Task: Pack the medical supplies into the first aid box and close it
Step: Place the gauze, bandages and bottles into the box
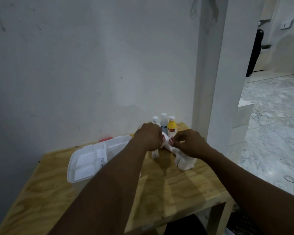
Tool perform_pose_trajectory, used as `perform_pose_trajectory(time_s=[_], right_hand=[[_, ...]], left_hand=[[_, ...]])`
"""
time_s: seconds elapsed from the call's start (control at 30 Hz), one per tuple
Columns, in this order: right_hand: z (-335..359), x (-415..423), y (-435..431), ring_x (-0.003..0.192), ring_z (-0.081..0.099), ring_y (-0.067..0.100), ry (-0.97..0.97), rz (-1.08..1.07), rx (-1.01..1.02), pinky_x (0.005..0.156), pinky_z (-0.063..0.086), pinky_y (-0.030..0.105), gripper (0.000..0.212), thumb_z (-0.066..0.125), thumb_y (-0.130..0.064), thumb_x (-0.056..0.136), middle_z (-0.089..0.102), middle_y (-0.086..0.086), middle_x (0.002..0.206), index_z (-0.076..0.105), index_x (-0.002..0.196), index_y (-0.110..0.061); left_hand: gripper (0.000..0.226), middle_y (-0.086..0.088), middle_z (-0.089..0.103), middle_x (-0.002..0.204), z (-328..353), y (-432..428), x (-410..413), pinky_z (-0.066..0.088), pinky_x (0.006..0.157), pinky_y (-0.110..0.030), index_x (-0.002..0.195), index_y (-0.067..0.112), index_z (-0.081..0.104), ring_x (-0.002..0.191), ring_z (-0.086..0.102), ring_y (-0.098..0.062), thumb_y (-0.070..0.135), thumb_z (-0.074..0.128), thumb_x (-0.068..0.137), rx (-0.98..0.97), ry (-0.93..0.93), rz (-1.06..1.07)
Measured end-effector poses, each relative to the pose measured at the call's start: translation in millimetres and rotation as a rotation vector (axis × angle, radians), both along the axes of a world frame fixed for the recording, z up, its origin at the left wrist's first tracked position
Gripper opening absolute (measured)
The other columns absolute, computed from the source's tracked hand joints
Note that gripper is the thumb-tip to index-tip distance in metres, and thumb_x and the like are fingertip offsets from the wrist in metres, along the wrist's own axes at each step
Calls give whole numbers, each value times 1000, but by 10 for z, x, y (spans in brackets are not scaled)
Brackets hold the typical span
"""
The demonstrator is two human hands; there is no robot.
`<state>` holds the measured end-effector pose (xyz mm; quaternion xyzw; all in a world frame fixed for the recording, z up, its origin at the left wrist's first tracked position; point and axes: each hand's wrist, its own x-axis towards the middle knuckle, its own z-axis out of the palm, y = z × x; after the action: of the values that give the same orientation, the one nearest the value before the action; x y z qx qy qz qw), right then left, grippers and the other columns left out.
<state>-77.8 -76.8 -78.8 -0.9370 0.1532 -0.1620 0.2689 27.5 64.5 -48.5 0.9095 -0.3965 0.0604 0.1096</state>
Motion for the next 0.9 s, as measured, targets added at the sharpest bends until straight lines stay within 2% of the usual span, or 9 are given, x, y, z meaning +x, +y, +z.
perform_pose_trajectory(time_s=[0.07,0.17,0.27,0.33,0.5,0.6,0.77,0.9], right_hand=[[134,34,36,74,68,23,-83,-6,121,71,54,39,26,67,-39,86,74,4,77,77,77,-17],[308,84,213,74,66,16,-197,-6,324,73,50,34,18,70,-33,82,75,-1,76,79,75,-19],[427,188,521,79,67,12,-232,71,393,75,49,31,19,70,-32,84,76,0,80,78,77,-17],[502,281,778,82,69,11,-254,145,395,79,53,33,19,71,-32,84,76,-1,81,78,79,-16],[552,505,1506,81,69,13,-186,341,197,80,57,35,28,70,-43,84,76,-1,85,78,86,-16],[430,568,1849,85,68,10,-149,426,91,82,57,40,27,66,-47,83,75,-6,86,76,83,-22],[266,622,2052,91,65,9,-110,418,-1,86,54,41,29,65,-53,82,72,-11,92,73,87,-26],[240,644,2021,97,65,10,-130,366,-73,88,51,39,22,62,-47,87,73,-11,98,71,92,-27]], left_hand=[[24,-8,71,97,189,129,55,55,80,-35,87,16,77,92,66,-26,38,67,90,-81,16,11],[21,-3,71,100,434,436,132,56,86,-39,89,17,73,95,65,-24,37,68,89,-178,41,55],[21,-1,70,99,536,843,229,55,87,-38,86,21,69,95,65,-23,43,71,88,-228,57,108],[25,-2,71,99,540,1160,284,56,86,-38,89,19,72,94,65,-22,44,72,87,-247,60,156],[24,4,75,92,457,1969,379,57,85,-38,88,19,76,88,68,-15,43,75,85,-282,84,287],[23,4,76,89,379,2340,395,57,84,-37,85,19,77,88,69,-15,42,76,85,-310,97,345],[23,2,76,91,236,2528,374,57,83,-35,90,16,78,89,69,-15,39,76,86,-315,137,337],[23,3,75,96,164,2415,408,57,85,-35,95,17,77,93,68,-14,39,76,86,-325,153,311]])
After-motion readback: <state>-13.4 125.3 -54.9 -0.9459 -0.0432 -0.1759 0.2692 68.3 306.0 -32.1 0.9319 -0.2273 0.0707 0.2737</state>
